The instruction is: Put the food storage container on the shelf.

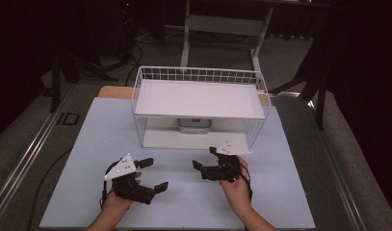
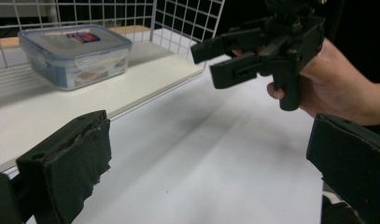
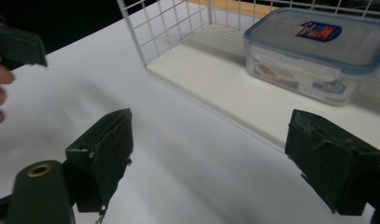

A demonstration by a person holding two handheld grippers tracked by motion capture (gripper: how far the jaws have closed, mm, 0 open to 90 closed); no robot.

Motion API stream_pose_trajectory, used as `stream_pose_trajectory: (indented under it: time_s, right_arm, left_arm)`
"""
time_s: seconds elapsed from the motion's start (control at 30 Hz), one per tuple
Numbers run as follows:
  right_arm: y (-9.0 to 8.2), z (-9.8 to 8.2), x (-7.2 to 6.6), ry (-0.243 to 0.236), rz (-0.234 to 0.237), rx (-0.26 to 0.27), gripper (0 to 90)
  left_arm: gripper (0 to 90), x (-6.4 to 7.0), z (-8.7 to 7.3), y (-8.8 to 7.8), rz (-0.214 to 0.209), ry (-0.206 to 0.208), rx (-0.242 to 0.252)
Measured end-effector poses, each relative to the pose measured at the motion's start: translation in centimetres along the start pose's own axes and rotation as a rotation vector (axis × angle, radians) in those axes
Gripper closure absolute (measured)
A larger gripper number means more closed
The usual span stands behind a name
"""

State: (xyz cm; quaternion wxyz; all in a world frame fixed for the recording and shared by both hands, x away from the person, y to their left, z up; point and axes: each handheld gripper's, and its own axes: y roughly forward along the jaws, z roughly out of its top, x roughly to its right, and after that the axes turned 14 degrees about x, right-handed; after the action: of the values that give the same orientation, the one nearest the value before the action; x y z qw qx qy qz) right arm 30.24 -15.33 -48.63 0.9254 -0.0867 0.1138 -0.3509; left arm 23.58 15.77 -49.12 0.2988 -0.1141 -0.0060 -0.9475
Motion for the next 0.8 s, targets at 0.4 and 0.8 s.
stream_pose_trajectory:
  time_s: [0.4, 0.8]
  right_arm:
    - [-4.3, -0.6, 0.5, -0.020, 0.015, 0.009, 15.3]
    - [-7.7, -1.8, 1.4, -0.006, -0.026, 0.000, 15.3]
  left_arm:
    - [0.9, -0.4, -0.7, -2.0, -0.016, 0.004, -0.024]
    - [0.9, -0.3, -0.9, -3.6, -0.010, 0.015, -0.030]
